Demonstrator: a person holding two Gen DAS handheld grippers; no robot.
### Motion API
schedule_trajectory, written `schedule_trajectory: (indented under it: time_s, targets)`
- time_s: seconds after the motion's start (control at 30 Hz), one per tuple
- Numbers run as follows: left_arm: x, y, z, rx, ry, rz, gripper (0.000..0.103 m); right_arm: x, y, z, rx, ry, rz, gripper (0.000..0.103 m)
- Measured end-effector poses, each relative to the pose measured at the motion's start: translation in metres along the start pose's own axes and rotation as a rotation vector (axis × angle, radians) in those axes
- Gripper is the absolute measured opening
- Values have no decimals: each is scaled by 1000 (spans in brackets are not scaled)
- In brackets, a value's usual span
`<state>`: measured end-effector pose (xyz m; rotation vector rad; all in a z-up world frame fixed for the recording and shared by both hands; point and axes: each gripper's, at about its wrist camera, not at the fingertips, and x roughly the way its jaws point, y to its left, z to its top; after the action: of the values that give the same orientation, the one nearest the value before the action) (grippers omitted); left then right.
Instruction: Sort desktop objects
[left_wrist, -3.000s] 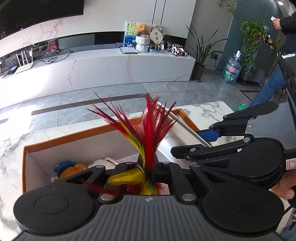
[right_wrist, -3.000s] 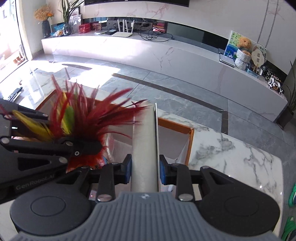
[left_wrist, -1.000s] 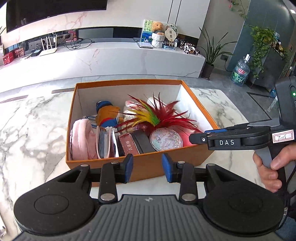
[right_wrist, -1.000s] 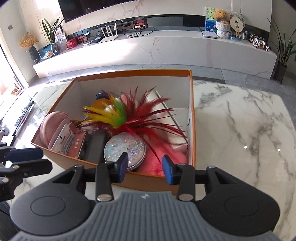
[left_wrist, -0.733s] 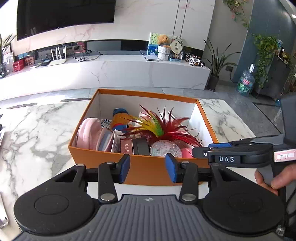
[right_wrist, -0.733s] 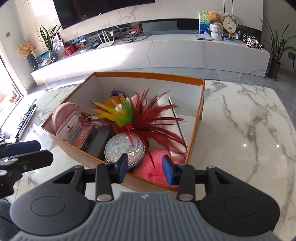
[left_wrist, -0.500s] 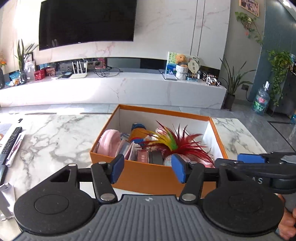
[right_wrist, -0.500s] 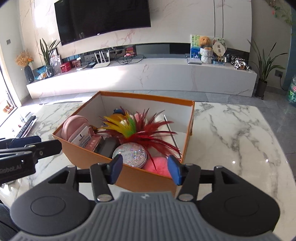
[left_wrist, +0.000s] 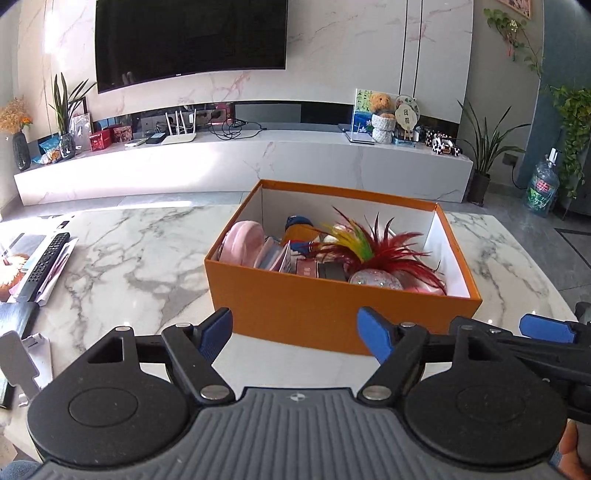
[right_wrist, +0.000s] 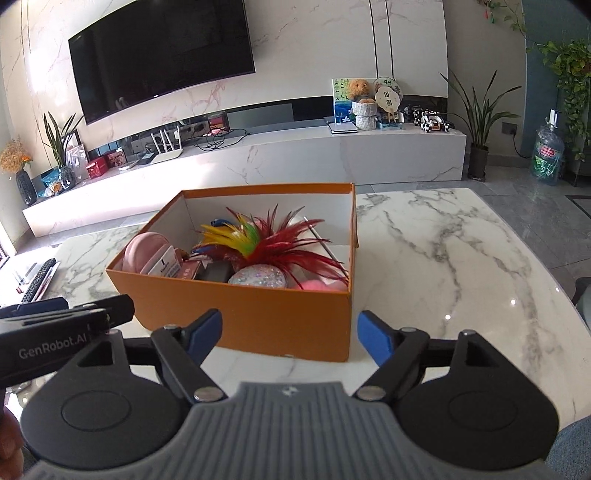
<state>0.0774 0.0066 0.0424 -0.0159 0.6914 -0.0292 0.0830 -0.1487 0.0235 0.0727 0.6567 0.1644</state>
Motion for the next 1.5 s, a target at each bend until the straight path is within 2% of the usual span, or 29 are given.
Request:
schedule_trajectory:
  time_s: [0.2,0.53,1.5]
  targets:
    - [0,1,-12,-7,49,-2,88,3,2,-13,-9,26,-25,82]
    - [-2,-9,-17,20,62,-25,88,3,-4,-20,5,59,-63,82]
    - [12,-8,-21,33,114,-14,88,18,-4,-27,-5,116,-63,81]
